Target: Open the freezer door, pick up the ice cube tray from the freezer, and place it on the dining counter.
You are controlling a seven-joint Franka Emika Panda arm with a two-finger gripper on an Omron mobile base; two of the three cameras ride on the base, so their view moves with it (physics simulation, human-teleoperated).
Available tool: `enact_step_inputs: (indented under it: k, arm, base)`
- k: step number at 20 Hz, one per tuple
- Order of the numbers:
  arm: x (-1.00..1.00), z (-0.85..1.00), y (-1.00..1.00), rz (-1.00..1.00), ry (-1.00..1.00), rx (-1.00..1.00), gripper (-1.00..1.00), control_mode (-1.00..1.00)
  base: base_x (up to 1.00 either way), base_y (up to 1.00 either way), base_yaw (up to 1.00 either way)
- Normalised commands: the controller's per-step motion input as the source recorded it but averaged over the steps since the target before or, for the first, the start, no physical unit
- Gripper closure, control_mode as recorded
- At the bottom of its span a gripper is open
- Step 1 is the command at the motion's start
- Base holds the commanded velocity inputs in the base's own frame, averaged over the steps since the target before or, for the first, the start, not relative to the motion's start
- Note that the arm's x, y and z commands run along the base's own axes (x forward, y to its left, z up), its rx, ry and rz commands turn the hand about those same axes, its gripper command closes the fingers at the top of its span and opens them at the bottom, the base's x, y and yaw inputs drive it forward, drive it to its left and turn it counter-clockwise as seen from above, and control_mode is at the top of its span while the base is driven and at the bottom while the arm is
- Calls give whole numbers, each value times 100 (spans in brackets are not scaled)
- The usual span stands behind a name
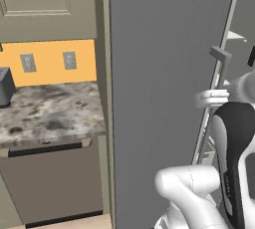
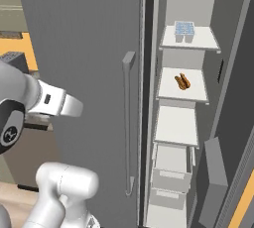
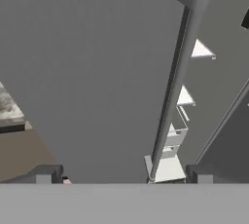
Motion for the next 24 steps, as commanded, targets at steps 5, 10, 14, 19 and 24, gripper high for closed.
enact_step_inputs:
  k: [5, 10, 14, 19, 24]
  arm:
    - [-8, 0, 6, 0, 0, 0, -100, -100]
    - [-4, 0, 1, 0, 0, 0, -100, 100]
    - [0, 0, 0, 0, 0, 0, -100, 100]
    - [0, 0, 0, 0, 0, 0, -100, 100]
    - [0, 0, 0, 0, 0, 0, -100, 100]
  base:
    - [0, 0, 0]
    - [-7, -6, 0]
    - [-3, -62, 0]
    - [1, -77, 0]
    - [7, -37, -15]
